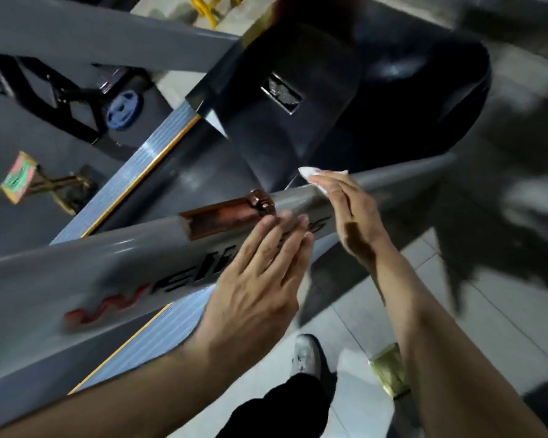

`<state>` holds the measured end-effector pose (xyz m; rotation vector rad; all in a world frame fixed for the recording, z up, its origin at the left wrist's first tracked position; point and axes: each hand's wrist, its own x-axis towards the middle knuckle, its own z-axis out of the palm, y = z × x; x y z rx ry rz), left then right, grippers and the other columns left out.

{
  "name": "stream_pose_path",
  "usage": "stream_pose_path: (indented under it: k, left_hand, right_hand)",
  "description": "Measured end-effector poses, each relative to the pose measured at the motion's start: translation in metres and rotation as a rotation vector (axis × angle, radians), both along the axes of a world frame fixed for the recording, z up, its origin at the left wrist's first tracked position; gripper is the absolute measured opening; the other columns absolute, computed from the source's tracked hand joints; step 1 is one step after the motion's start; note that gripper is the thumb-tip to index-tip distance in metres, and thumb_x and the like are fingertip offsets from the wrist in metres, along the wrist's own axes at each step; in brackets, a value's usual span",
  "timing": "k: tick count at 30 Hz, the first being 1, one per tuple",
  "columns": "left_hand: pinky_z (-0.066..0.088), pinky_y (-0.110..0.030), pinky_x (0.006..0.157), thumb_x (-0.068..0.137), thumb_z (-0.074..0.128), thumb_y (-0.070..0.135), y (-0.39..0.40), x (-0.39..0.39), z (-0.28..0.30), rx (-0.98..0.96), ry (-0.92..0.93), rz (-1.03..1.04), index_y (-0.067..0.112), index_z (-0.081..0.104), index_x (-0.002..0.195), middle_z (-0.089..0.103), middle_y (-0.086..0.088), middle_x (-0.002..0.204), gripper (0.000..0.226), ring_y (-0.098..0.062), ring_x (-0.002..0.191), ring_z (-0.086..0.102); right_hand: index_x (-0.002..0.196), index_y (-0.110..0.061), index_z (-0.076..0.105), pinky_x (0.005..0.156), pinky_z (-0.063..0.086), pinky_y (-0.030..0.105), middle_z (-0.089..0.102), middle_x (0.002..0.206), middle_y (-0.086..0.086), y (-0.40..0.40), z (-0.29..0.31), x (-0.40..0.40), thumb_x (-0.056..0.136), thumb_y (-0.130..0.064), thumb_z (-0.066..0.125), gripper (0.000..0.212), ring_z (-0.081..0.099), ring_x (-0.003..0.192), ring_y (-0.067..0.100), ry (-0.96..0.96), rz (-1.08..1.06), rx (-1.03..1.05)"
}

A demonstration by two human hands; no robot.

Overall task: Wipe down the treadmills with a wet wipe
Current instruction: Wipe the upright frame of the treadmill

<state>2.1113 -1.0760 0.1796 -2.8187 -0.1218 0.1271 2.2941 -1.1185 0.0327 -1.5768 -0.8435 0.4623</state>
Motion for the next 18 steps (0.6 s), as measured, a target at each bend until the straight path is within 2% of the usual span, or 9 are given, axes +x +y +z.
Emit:
stream_pose_path:
  k: [2,4,8,11,13,16,18]
  left_hand:
    - [0.021,-0.055,0.124,0.090,0.054,0.011,-0.001,-0.010,0.038,0.037,0.008,0.044,-0.002,0.041,0.151,0.031,-0.021,0.162,0.064,-0.038,0.153,0.022]
    - [0.019,-0.057,0.124,0.089,0.056,0.013,0.004,-0.022,0.071,0.091,-0.003,0.115,-0.003,0.038,0.152,0.029,-0.021,0.163,0.067,-0.040,0.153,0.021]
    - [0.020,-0.060,0.123,0.092,0.053,0.023,0.019,-0.053,0.112,0.157,0.064,0.260,-0.003,0.032,0.155,0.027,-0.022,0.164,0.072,-0.043,0.153,0.021]
    - [0.019,-0.059,0.123,0.093,0.049,0.028,0.030,-0.072,0.130,0.146,0.137,0.324,-0.001,0.032,0.156,0.032,-0.021,0.162,0.071,-0.042,0.151,0.027]
    - [0.020,-0.057,0.124,0.093,0.048,0.027,0.037,-0.078,0.137,0.120,0.177,0.306,0.002,0.029,0.158,0.031,-0.018,0.163,0.072,-0.041,0.150,0.029]
    - [0.019,-0.054,0.124,0.091,0.049,0.026,0.045,-0.084,0.146,0.088,0.214,0.279,0.003,0.027,0.159,0.027,-0.016,0.165,0.075,-0.038,0.152,0.025]
    - [0.019,-0.054,0.124,0.088,0.055,0.025,0.047,-0.088,0.152,0.072,0.222,0.276,0.002,0.028,0.158,0.028,-0.016,0.165,0.078,-0.038,0.152,0.025]
  right_hand:
    - [0.132,-0.025,0.065,0.117,0.035,0.032,0.060,0.136,-0.016,0.001,0.005,0.005,0.109,-0.023,0.034,0.038,0.048,0.129,-0.006,0.108,-0.066,-0.087]
    - [0.127,-0.026,0.067,0.117,0.036,0.037,0.063,0.132,-0.015,0.005,0.018,0.001,0.108,-0.026,0.036,0.037,0.051,0.125,-0.006,0.202,-0.125,-0.124]
    - [0.128,-0.013,0.067,0.114,0.039,0.036,0.064,0.133,-0.003,0.017,0.062,-0.055,0.108,-0.020,0.037,0.037,0.054,0.129,0.009,0.143,-0.089,0.029]
    - [0.129,-0.003,0.065,0.113,0.043,0.038,0.061,0.136,0.006,0.020,0.076,-0.084,0.107,-0.019,0.037,0.039,0.054,0.131,0.019,0.096,-0.138,0.039]
    - [0.127,-0.006,0.067,0.112,0.043,0.032,0.063,0.134,0.004,0.020,0.083,-0.076,0.107,-0.021,0.041,0.036,0.056,0.128,0.015,0.210,-0.234,-0.045]
    - [0.120,-0.011,0.072,0.099,0.046,0.017,0.069,0.121,0.002,0.019,0.112,-0.062,0.105,-0.025,0.046,0.033,0.063,0.112,0.001,0.528,-0.333,-0.199]
    - [0.117,-0.016,0.074,0.101,0.049,0.024,0.071,0.118,-0.003,0.017,0.137,-0.069,0.104,-0.027,0.045,0.034,0.062,0.105,-0.008,0.565,-0.385,-0.185]
